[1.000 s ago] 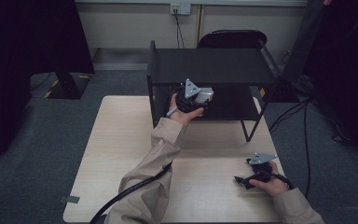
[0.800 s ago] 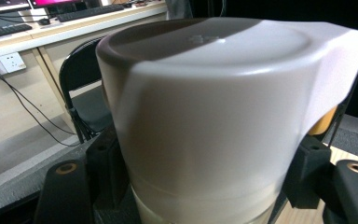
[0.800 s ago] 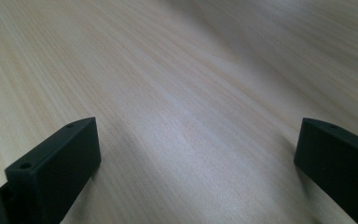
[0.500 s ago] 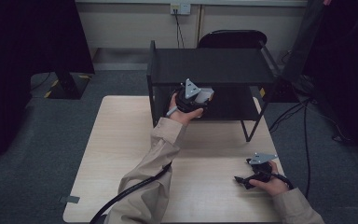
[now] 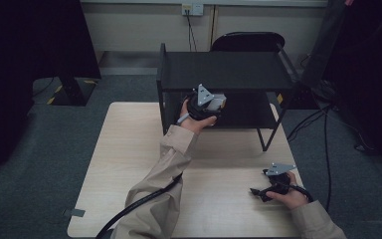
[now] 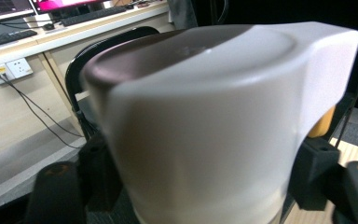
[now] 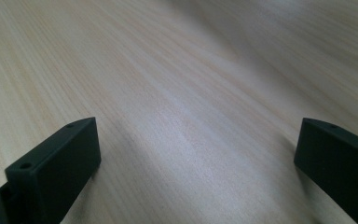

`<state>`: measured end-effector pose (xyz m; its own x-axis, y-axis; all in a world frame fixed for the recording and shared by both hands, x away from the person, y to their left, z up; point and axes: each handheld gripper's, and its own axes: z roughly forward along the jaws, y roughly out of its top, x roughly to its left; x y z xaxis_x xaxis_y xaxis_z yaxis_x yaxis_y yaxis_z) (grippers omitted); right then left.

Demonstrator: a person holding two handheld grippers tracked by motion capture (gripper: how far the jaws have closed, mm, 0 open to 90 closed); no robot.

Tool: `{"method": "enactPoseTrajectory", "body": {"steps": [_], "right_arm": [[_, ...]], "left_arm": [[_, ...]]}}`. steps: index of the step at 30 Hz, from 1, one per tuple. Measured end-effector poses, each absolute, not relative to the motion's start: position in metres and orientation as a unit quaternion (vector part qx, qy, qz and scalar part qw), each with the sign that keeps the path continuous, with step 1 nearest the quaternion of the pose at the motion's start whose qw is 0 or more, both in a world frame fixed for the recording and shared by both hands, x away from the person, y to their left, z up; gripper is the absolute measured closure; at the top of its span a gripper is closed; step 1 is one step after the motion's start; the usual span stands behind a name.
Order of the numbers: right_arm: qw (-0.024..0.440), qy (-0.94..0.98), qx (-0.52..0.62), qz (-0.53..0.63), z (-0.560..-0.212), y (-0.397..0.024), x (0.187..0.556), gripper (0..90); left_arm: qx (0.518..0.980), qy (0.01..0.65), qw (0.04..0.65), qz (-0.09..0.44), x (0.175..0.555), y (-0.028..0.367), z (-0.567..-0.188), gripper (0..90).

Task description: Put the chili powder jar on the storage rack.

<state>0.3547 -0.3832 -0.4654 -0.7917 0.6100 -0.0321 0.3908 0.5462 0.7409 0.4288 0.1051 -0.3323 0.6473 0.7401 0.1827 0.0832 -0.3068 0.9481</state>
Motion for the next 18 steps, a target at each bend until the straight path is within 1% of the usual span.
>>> {"method": "enactPoseTrajectory", "body": {"steps": [2, 6, 11, 14, 18], "right_arm": [[0.145, 0.867, 0.288, 0.379, -0.4654, -0.3832, 0.3547, 0.0], [0.144, 0.867, 0.288, 0.379, -0.4654, -0.3834, 0.3547, 0.0], [0.144, 0.868, 0.288, 0.379, -0.4652, -0.3835, 0.3548, 0.0], [0.144, 0.868, 0.287, 0.379, -0.4652, -0.3835, 0.3548, 0.0], [0.144, 0.868, 0.287, 0.379, -0.4651, -0.3835, 0.3549, 0.0]], "left_arm": [[0.741, 0.279, 0.522, 0.317, 0.4286, 0.1046, -0.3334, 18.5], [0.738, 0.280, 0.525, 0.318, 0.4283, 0.1041, -0.3348, 18.3], [0.739, 0.276, 0.521, 0.325, 0.4277, 0.1034, -0.3352, 15.9], [0.740, 0.275, 0.515, 0.334, 0.4269, 0.1020, -0.3351, 11.4], [0.742, 0.278, 0.515, 0.328, 0.4269, 0.1025, -0.3336, 6.4]]}}
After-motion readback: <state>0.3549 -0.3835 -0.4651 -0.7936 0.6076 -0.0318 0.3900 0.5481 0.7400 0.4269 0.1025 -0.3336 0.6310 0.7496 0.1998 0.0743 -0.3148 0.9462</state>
